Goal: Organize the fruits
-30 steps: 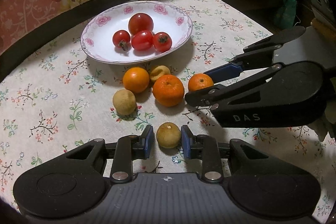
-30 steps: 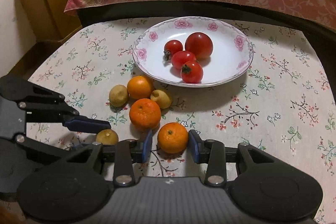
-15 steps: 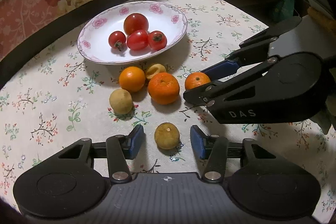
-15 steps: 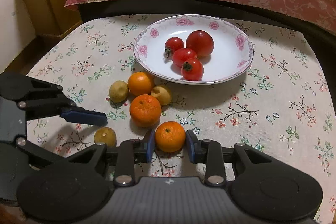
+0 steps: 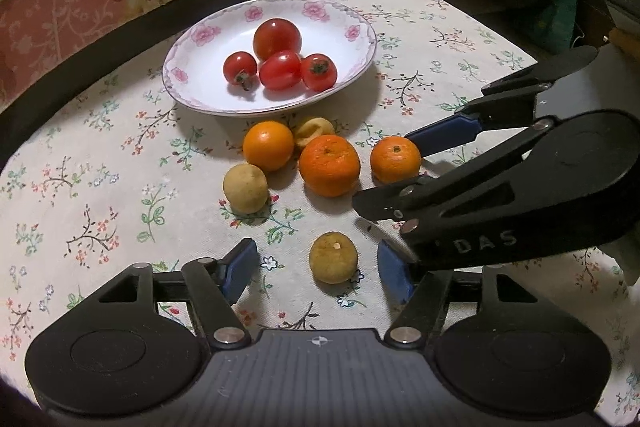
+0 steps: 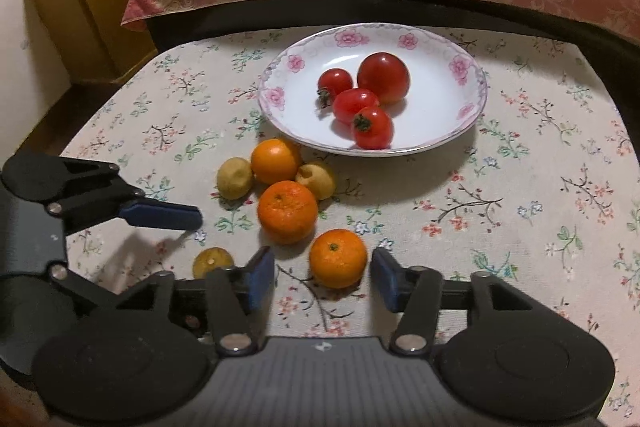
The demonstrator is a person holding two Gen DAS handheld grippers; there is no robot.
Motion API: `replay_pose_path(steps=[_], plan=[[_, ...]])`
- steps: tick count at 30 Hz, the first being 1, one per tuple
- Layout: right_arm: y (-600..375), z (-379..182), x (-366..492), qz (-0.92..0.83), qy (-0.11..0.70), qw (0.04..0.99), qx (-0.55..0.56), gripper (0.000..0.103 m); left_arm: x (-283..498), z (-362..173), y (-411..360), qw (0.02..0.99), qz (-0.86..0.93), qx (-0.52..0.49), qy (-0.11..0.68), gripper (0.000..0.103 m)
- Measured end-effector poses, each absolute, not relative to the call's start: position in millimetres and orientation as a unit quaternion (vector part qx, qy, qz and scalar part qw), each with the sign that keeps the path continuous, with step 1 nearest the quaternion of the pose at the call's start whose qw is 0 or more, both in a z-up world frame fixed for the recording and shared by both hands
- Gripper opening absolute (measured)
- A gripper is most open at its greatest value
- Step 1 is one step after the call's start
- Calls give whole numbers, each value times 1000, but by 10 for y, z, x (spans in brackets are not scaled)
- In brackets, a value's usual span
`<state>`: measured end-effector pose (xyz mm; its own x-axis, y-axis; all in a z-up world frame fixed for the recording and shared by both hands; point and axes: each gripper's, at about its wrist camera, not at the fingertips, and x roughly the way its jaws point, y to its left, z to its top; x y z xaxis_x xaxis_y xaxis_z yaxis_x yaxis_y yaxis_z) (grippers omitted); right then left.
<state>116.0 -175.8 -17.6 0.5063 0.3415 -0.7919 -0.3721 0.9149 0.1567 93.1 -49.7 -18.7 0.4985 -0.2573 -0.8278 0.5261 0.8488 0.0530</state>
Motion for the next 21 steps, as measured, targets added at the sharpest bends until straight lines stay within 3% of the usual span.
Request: replay_pose_path(steps=[6, 10, 21], plan=[[-1690, -171, 1121, 189, 446, 873, -56, 25, 899, -174, -541, 850, -242, 152, 441, 55], [-1664, -158, 1101, 186, 441, 875, -71, 25, 866, -164, -590, 847, -251, 160, 441, 42], [-1669, -87, 1078, 181, 436, 879, -69, 24, 853, -145, -598, 846, -251, 168, 440, 34]])
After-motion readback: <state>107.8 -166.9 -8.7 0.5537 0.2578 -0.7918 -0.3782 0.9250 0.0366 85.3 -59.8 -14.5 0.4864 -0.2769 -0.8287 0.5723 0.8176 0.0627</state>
